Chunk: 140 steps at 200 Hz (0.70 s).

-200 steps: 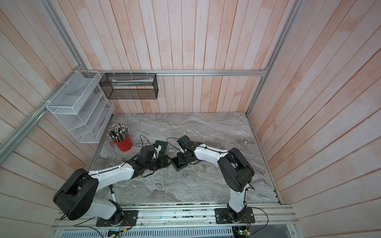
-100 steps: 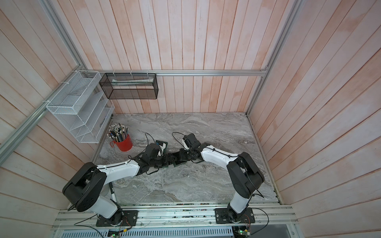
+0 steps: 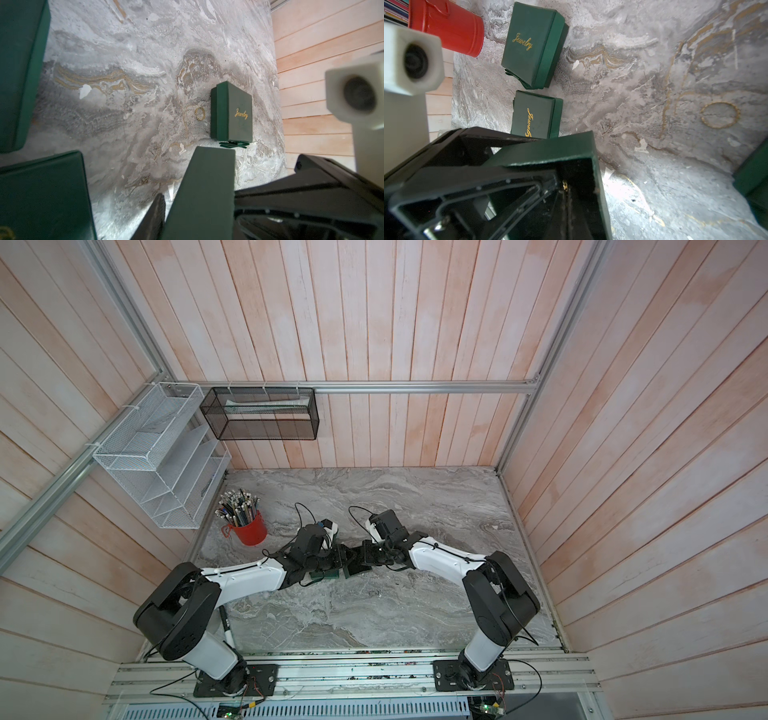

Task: Take the rings out of the lift-off lid box
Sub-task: Take out the ring from the jewelry box.

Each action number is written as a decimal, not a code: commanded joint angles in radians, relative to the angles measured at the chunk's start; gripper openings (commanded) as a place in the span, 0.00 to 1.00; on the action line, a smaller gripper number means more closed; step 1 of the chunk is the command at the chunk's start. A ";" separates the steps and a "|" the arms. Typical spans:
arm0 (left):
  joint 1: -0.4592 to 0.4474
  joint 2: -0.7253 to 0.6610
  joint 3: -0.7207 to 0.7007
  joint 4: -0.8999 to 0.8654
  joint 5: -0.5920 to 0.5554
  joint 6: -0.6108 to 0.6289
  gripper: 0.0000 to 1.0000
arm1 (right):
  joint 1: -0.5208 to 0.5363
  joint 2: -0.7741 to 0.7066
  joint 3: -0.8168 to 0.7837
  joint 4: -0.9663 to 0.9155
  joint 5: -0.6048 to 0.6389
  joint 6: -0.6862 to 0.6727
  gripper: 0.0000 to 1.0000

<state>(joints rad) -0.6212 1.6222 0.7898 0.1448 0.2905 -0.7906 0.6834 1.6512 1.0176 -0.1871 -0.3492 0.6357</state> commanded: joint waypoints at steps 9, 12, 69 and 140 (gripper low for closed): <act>-0.003 0.027 0.043 -0.026 -0.019 0.021 0.27 | -0.005 -0.034 -0.005 0.004 0.015 -0.002 0.00; -0.003 0.028 0.044 -0.029 -0.022 0.020 0.27 | -0.003 -0.036 -0.008 0.005 0.015 -0.003 0.00; -0.003 0.058 0.069 -0.074 -0.035 0.025 0.21 | -0.017 -0.067 -0.020 -0.019 0.044 -0.019 0.00; -0.003 0.118 0.115 -0.107 -0.027 0.048 0.20 | -0.066 -0.124 -0.048 -0.045 0.103 -0.025 0.00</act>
<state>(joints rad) -0.6296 1.7012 0.8818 0.1001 0.2886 -0.7776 0.6445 1.5715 0.9787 -0.2050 -0.2909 0.6270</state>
